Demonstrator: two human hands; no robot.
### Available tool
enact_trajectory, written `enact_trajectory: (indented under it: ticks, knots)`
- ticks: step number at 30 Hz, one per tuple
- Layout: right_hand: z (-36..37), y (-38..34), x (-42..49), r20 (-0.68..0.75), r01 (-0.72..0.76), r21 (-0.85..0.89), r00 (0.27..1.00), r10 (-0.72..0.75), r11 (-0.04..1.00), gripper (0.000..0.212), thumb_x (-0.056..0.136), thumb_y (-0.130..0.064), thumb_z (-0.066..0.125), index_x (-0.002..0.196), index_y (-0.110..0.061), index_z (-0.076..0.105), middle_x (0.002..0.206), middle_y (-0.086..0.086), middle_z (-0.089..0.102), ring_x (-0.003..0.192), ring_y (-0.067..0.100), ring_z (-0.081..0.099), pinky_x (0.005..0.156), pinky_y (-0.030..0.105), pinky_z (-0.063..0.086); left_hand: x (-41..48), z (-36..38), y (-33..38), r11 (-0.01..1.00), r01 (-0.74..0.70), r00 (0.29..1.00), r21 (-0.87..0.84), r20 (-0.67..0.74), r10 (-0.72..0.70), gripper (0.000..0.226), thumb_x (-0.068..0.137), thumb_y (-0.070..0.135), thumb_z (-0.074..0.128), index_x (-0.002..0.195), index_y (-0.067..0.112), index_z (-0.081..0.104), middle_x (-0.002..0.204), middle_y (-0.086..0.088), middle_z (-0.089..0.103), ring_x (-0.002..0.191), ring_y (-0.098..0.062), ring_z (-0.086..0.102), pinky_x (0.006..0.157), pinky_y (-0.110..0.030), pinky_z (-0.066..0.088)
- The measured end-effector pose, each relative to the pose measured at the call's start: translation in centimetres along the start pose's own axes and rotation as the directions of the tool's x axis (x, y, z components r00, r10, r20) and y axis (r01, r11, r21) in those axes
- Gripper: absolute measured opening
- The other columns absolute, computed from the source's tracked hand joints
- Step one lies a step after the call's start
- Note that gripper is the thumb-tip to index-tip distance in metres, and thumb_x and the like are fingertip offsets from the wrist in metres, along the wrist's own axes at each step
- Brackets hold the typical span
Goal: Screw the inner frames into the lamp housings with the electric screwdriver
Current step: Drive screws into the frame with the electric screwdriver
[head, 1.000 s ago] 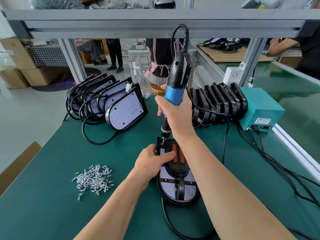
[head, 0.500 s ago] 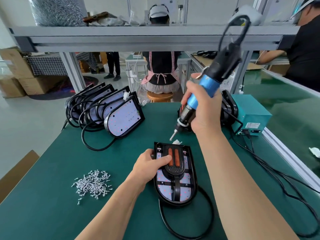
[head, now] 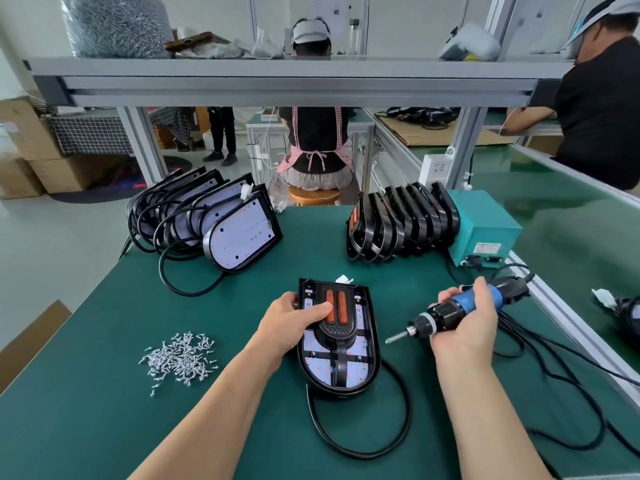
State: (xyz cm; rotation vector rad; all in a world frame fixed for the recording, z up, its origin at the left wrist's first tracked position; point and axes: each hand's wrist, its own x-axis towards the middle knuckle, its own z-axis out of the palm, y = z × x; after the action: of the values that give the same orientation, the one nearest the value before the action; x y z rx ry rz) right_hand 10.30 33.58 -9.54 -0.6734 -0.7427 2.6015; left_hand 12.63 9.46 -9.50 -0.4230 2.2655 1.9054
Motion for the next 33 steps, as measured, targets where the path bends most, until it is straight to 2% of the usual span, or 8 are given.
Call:
enact_trajectory:
  ticks: [5,12,17,20,23,26,29,33]
  knots:
    - [-0.7,0.5,0.6,0.014,-0.044,-0.090,0.999,0.046,0.995,0.024,0.093,-0.037,0.072,0.099,-0.022,0.055,0.068,-0.004,0.061,0.052,0.009,0.061,0.050,0.018,0.049,-0.5,-0.1,0.0,1.000,0.005,1.000,0.015,-0.002,-0.005,0.053,0.065,0.046,0.083,0.108,0.019,0.068,0.102,0.000,0.078,0.091,-0.018,0.076,0.092,-0.041,0.058]
    - [-0.9,0.3,1.3,0.033,-0.087,-0.282,0.994,0.101,0.955,0.028,0.099,-0.050,0.059,0.110,-0.024,0.057,0.090,0.006,0.070,0.060,0.012,0.067,0.063,0.028,0.049,-1.6,0.9,0.4,0.998,0.028,0.998,0.051,-0.060,-0.025,0.049,0.060,0.048,0.080,0.100,0.022,0.071,0.090,0.006,0.079,0.088,-0.018,0.076,0.092,-0.044,0.059]
    - [-0.8,0.5,1.2,0.070,-0.080,-0.343,0.991,0.111,0.936,0.027,0.101,-0.047,0.057,0.112,-0.023,0.056,0.099,0.005,0.068,0.053,0.011,0.066,0.058,0.028,0.049,-1.0,1.4,0.9,0.993,0.066,0.995,0.097,-0.075,-0.059,0.042,0.079,0.034,0.081,0.107,0.006,0.066,0.107,-0.011,0.074,0.101,-0.029,0.071,0.095,-0.047,0.056]
    - [-0.9,0.5,1.3,0.086,-0.067,-0.362,0.991,0.104,0.930,0.028,0.101,-0.042,0.058,0.117,-0.020,0.054,0.100,0.006,0.066,0.055,0.011,0.066,0.055,0.027,0.048,-0.7,1.5,0.8,0.994,0.096,0.992,0.058,-0.086,-0.091,0.039,0.086,0.029,0.080,0.109,0.006,0.057,0.112,-0.011,0.070,0.104,-0.028,0.068,0.091,-0.043,0.055]
    - [-0.8,0.6,1.3,0.129,-0.020,-0.434,0.988,0.084,0.901,0.027,0.101,-0.033,0.060,0.118,-0.014,0.049,0.097,0.004,0.059,0.063,0.012,0.066,0.054,0.027,0.047,-0.7,1.4,0.7,0.993,0.110,0.990,0.049,-0.091,-0.106,0.043,0.087,0.032,0.079,0.111,0.007,0.053,0.115,-0.011,0.066,0.110,-0.030,0.064,0.100,-0.048,0.051]
    - [-0.8,0.7,1.1,0.175,0.056,-0.576,0.983,0.057,0.815,0.025,0.100,-0.032,0.061,0.115,-0.013,0.054,0.097,0.004,0.059,0.070,0.013,0.065,0.051,0.024,0.047,-0.9,1.5,0.9,0.993,0.115,0.990,0.017,-0.088,-0.113,0.040,0.090,0.028,0.077,0.110,0.007,0.049,0.114,-0.010,0.064,0.106,-0.026,0.062,0.088,-0.040,0.052]
    - [-1.0,0.7,0.9,0.202,0.105,-0.675,0.978,0.046,0.731,0.023,0.099,-0.039,0.062,0.105,-0.016,0.066,0.079,0.007,0.072,0.057,0.009,0.065,0.045,0.020,0.046,-1.1,2.0,1.3,0.994,0.100,0.992,-0.030,-0.077,-0.103,0.035,0.092,0.019,0.075,0.107,0.006,0.046,0.112,-0.010,0.062,0.098,-0.021,0.061,0.073,-0.033,0.047]
    - [-1.0,0.7,1.4,0.227,0.137,-0.672,0.974,0.027,0.728,0.023,0.103,-0.032,0.057,0.119,-0.015,0.057,0.082,0.010,0.070,0.062,0.018,0.071,0.051,0.029,0.052,-1.4,1.6,1.0,0.980,0.123,0.991,-0.159,-0.035,-0.130,0.036,0.090,0.011,0.076,0.111,0.003,0.048,0.114,-0.015,0.067,0.108,-0.030,0.065,0.096,-0.047,0.052]
